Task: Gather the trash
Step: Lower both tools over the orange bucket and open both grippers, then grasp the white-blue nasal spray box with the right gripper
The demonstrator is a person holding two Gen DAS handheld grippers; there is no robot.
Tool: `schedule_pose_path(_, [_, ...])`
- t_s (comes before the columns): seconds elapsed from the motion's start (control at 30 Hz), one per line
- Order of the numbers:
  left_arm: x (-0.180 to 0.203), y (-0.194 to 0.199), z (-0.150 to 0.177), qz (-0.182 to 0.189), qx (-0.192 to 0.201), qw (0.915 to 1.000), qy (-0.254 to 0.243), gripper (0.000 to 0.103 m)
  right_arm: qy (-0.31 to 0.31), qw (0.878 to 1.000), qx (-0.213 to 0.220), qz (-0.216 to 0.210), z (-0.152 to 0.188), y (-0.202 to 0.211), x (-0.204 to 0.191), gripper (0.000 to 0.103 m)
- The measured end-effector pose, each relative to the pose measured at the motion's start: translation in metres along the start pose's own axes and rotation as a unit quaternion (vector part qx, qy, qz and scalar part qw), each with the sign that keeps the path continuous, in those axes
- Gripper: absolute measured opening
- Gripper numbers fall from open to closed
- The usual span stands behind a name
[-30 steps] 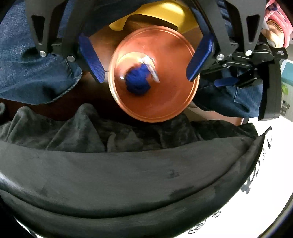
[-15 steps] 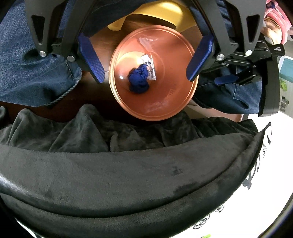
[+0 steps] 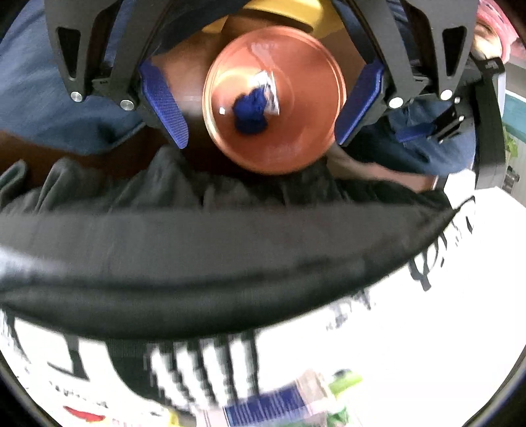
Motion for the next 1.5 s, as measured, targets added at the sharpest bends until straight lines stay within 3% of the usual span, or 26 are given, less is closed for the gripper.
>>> schedule_pose_path(0.13, [-0.004,0.039,-0.013,-0.026,0.060,0.9978,0.010,0.073,-0.020,0.998,0.062,-0.006,-0.046,0.027,-0.011,0.095])
schedule_pose_path(0.2, [-0.006,0.052,-0.018,-0.033,0.081,0.9961,0.013,0.081,-0.042,0.995,0.090,-0.018,-0.068,0.036,-0.016,0.098])
schedule_pose_path(0.3, [-0.009,0.071,-0.021,-0.035,0.111,0.9930,0.020,0.082,-0.069,0.990,0.115,-0.040,-0.105,0.045,-0.026,0.097])
schedule_pose_path(0.43, [-0.012,0.082,-0.021,-0.033,0.126,0.9911,0.025,0.082,-0.117,0.985,0.125,-0.030,-0.153,0.045,-0.028,0.097])
schedule_pose_path(0.63, [-0.022,0.082,-0.016,-0.026,0.127,0.9909,0.037,0.082,-0.163,0.982,0.082,0.053,-0.199,0.013,-0.019,0.097])
schedule_pose_path(0.77, [-0.025,0.083,-0.014,-0.026,0.130,0.9903,0.043,0.082,-0.167,0.980,0.072,0.077,-0.202,-0.005,-0.012,0.093])
schedule_pose_path(0.8, [-0.026,0.083,-0.014,-0.026,0.130,0.9902,0.044,0.082,-0.161,0.980,0.077,0.085,-0.201,-0.005,-0.012,0.089])
schedule_pose_path(0.87, [-0.028,0.084,-0.012,-0.026,0.132,0.9898,0.048,0.082,-0.152,0.981,0.083,0.091,-0.198,-0.003,-0.012,0.070])
schedule_pose_path(0.97, [-0.030,0.085,-0.012,-0.024,0.133,0.9893,0.054,0.082,-0.149,0.981,0.094,0.075,-0.191,0.006,-0.008,0.058])
schedule_pose_path(1.2, [-0.023,0.096,-0.030,-0.018,0.151,0.9873,0.046,0.082,-0.124,0.982,0.134,0.052,-0.170,0.036,-0.004,0.057])
schedule_pose_path(1.5, [0.022,0.124,-0.124,-0.023,0.228,0.9730,-0.023,0.082,-0.107,0.977,0.184,0.014,-0.130,0.091,0.011,0.057])
Point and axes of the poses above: each gripper's, at about its wrist camera, not at the fingertips, and y roughly against the way its jaws point, x to its right, z to its underside, the point moved 3 cm from there along -y, roughly the way its jaws point, and after that the axes turned 5 degrees about -x, right-handed, at the moved point
